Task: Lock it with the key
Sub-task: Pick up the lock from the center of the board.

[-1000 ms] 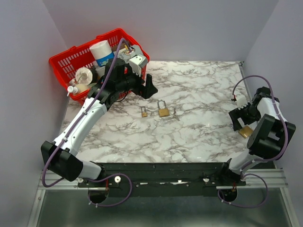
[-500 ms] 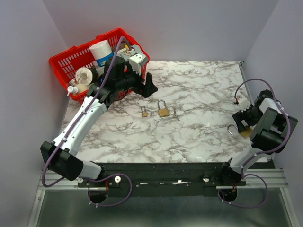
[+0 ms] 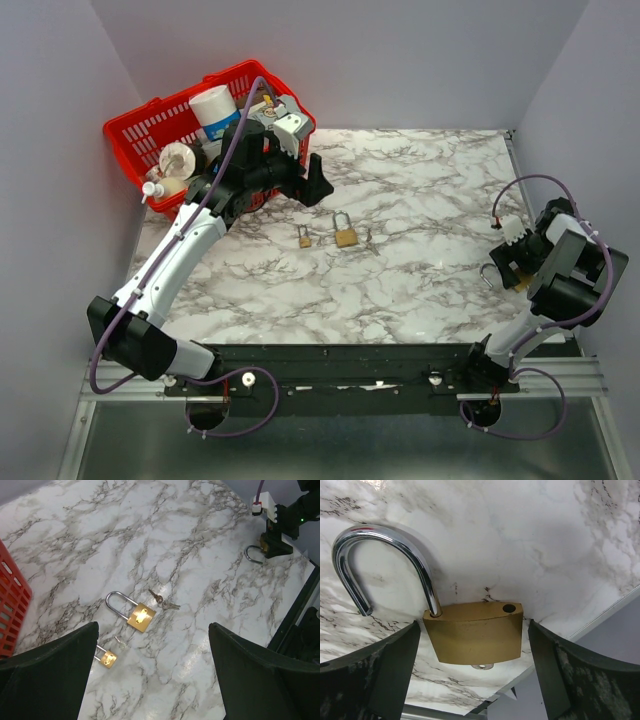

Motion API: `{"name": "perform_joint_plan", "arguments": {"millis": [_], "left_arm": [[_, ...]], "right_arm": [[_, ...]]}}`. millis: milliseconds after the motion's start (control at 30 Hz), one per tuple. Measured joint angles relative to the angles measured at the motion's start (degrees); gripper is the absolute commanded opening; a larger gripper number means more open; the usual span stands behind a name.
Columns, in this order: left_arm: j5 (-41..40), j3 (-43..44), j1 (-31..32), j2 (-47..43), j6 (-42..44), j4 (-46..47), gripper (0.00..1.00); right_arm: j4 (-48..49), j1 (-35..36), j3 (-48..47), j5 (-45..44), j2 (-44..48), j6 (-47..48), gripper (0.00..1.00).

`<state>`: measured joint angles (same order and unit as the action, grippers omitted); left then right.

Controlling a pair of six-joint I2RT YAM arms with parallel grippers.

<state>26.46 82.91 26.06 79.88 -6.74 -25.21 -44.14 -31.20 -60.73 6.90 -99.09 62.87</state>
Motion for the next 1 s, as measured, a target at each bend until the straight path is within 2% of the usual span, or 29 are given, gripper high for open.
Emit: {"name": "perform_joint_plan", "arguments": {"millis": [100, 200, 233, 467, 700, 733, 867, 1000], "left_arm": [[0.0, 0.0, 0.0, 0.0, -0.3, 0.0, 0.99], [-0.2, 0.0, 0.0, 0.0, -0.9, 0.2, 0.99], [-0.5, 0.0, 0.0, 0.0, -1.5, 0.3, 0.99], [-2.6, -2.5, 0.0, -0.3, -4.6, 4.5, 0.99], [-0.7, -4.9, 0.0, -0.4, -5.9, 7.5, 0.99], [0.0, -4.9, 0.0, -0.3, -6.3, 7.9, 0.99], [3.1, -4.9, 0.0, 1.4, -8.9, 10.0, 0.99], [7.0, -5.4, 0.5, 4.1, -11.9, 13.3, 0.93]], "right_arm": [[0.3, 0.0, 0.4, 0.0, 0.1, 0.0, 0.83], [1.1, 0.0, 1.6, 0.0, 1.3, 0.1, 0.67], [1.4, 0.0, 1.9, 0.1, 1.6, 0.0, 0.58], [1.6, -0.2, 2.6, 1.9, 3.3, -0.3, 0.33], [-4.4, -0.1, 1.2, 8.3, 9.7, -0.3, 0.17], [-5.6, 0.2, 0.7, 9.4, 10.7, -0.3, 0.12], [-10.2, 2.4, -1.2, 13.7, 14.7, -0.3, 0.07], [-15.7, 7.6, -3.3, 19.2, 18.1, -0.5, 0.06]]}}
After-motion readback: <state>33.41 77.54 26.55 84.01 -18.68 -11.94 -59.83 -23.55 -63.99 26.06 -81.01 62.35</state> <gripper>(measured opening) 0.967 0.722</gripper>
